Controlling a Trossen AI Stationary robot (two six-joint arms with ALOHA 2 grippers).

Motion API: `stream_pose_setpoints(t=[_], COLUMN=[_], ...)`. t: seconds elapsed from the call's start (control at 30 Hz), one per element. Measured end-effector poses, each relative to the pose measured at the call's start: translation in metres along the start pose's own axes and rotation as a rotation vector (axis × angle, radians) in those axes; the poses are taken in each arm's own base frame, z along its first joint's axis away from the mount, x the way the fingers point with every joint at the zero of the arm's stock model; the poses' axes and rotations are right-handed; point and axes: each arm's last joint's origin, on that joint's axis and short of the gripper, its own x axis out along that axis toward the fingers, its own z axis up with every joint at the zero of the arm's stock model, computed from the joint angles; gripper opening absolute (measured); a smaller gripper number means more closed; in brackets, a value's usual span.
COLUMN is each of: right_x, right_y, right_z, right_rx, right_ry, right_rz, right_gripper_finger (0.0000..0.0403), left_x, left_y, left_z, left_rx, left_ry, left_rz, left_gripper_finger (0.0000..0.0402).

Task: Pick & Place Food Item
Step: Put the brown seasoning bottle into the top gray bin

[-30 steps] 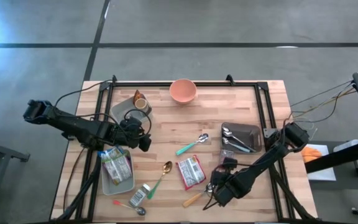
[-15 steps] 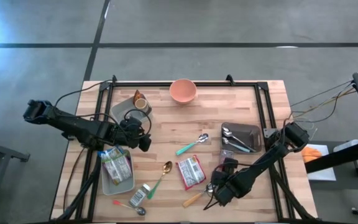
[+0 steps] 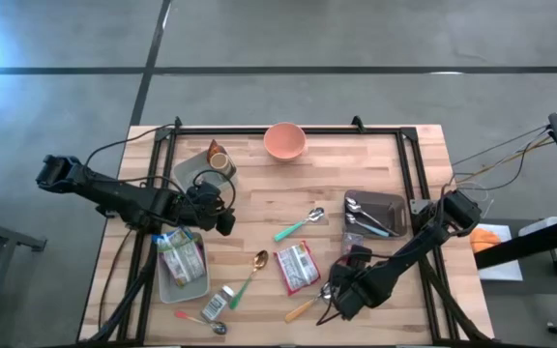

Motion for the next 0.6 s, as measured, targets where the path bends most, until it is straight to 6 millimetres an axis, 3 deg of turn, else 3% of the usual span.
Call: stream_pose_setpoints(t=[0.13, 0.3, 0.47, 0.6], right_x=[-0.0002, -0.0004, 0.0001, 0.0011], right_y=[-0.0002, -0.0002, -0.0012, -0.0028], right_z=[-0.0001, 0.0004, 0.0026, 0.0062], right_rx=[0.044, 0.054, 0.07, 0.091], right_ry=[0.003, -0.007, -0.025, -0.028], right_rz=[0.001, -0.002, -0.01, -0.008], right_gripper_finger=[0.0282, 0.0337, 0.0351, 0.0335], left_x=[0.0, 0.0, 0.0, 0.0], left_y=[0.0, 0.0, 0.0, -0.0001], left_z=[0.0, 0.0, 0.0, 0.0], left_rx=[0.0, -0.001, -0.001, -0.001], left_ry=[0.0, 0.0, 0.0, 0.0], left_rz=[0.0, 0.0, 0.0, -0.001], left_gripper_finger=[0.0213, 0.0213, 0.0213, 0.0213])
